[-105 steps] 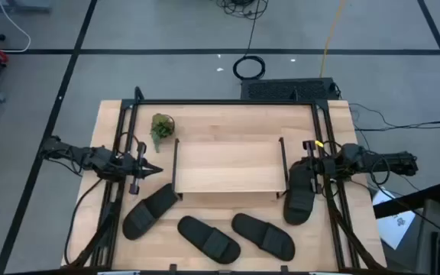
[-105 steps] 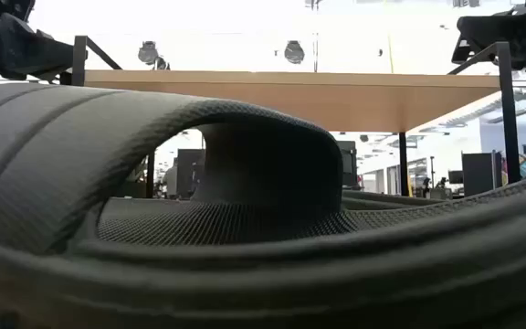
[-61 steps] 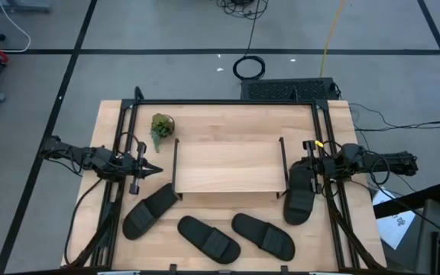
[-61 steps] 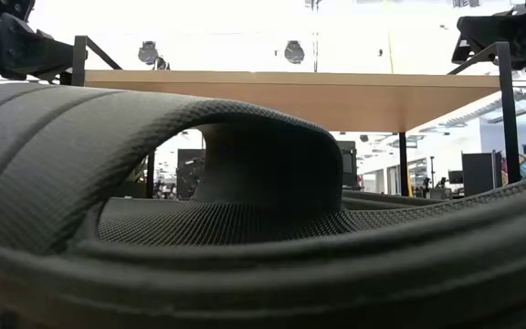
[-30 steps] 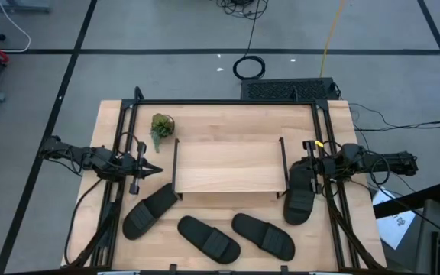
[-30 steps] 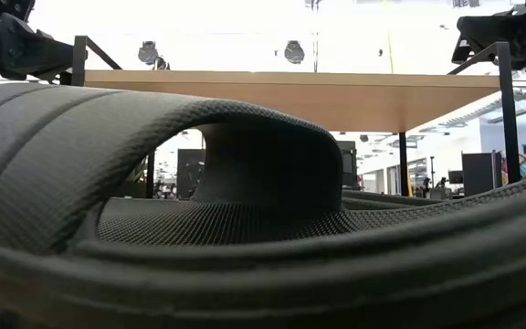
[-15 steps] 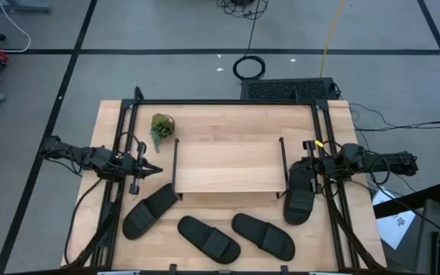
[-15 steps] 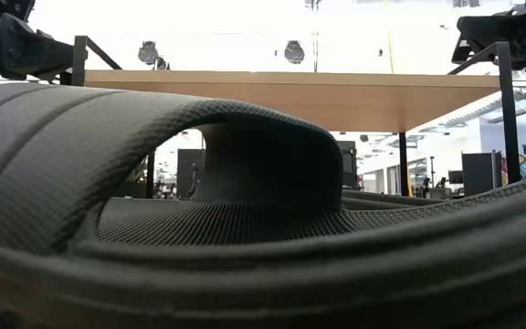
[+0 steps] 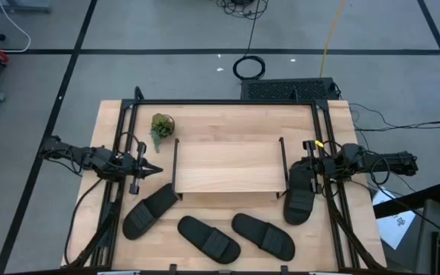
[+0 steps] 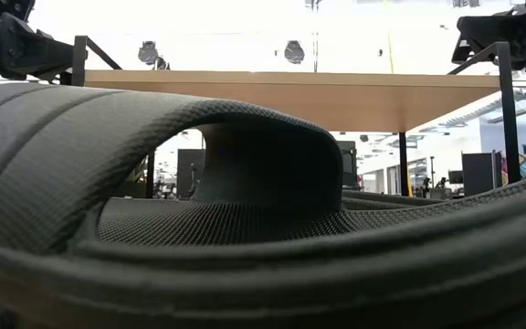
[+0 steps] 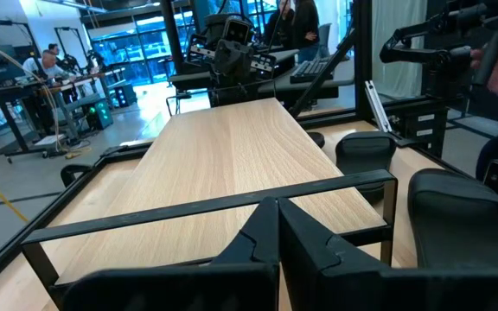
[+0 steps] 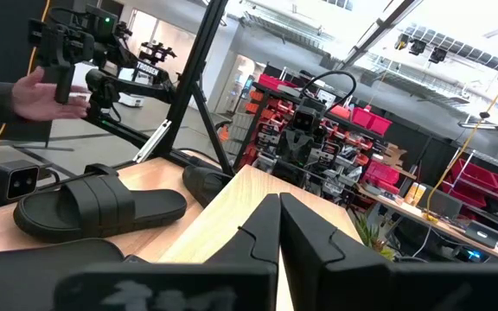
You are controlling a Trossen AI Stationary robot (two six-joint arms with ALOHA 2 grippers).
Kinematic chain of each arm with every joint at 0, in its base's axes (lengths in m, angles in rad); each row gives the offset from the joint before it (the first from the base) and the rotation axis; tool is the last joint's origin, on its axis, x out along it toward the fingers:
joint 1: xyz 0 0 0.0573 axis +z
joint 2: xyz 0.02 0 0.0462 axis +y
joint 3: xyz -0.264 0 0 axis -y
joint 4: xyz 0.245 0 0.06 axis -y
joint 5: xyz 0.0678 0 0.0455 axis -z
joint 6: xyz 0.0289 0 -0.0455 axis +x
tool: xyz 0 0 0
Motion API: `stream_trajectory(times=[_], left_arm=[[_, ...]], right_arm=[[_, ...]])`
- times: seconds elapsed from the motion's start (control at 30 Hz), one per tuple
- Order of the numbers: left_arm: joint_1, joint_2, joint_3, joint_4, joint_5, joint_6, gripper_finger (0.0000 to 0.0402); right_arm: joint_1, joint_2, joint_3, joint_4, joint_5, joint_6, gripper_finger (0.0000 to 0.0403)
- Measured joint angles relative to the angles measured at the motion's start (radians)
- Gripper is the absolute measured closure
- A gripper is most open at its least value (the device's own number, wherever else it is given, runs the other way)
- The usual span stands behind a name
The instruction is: Pick and place slides into the shelf
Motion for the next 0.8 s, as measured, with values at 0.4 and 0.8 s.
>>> stream_trajectory(times=[0.4, 0.8], left_arm=[[0.0, 0.0, 0.0, 0.063, 0.0, -0.019, 0.0398], [0.0, 0.0, 0.0, 0.107, 0.0, -0.031, 0.0398]], right_arm=[[0.0, 0.0, 0.0, 0.0, 0.0, -0.001, 0.0403], [0.0, 0.001, 0.0, 0.029, 0.0, 0.017, 0.0403]])
